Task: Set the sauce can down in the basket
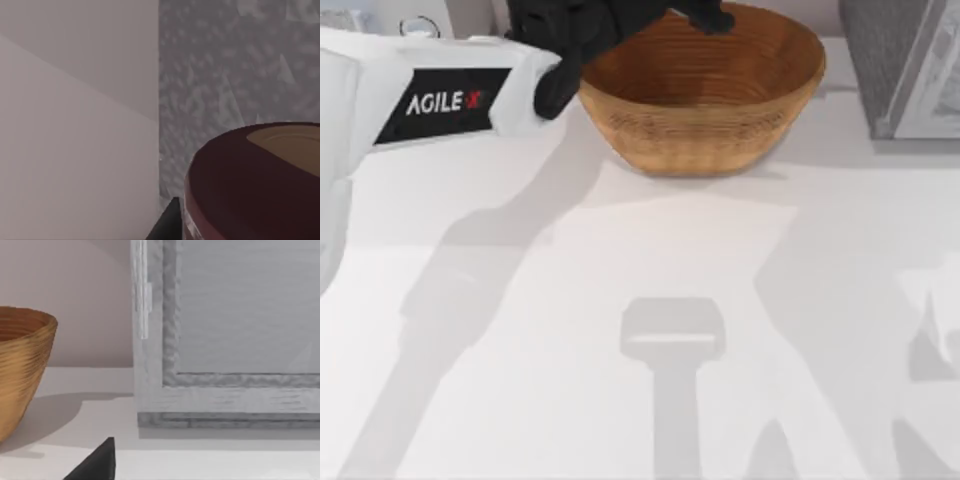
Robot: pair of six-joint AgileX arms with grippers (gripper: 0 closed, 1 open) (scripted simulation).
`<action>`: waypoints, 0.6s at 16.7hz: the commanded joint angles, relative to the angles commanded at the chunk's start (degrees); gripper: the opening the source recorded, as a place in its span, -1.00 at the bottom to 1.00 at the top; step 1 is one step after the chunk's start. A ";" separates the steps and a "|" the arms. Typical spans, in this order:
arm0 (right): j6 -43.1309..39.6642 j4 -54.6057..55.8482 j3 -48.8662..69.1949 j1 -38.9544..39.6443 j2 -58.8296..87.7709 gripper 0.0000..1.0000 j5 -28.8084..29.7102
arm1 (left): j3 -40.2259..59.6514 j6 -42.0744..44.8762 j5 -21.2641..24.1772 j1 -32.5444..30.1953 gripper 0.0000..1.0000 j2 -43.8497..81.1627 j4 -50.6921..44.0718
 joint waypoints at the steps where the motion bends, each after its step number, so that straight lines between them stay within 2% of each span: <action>1: 0.00 0.00 0.00 0.00 0.00 1.00 0.00 | 0.00 0.00 0.00 0.00 -0.55 0.00 0.00; 10: 0.00 0.00 0.00 0.00 0.00 1.00 0.00 | 0.00 0.00 0.00 0.00 0.81 0.00 0.00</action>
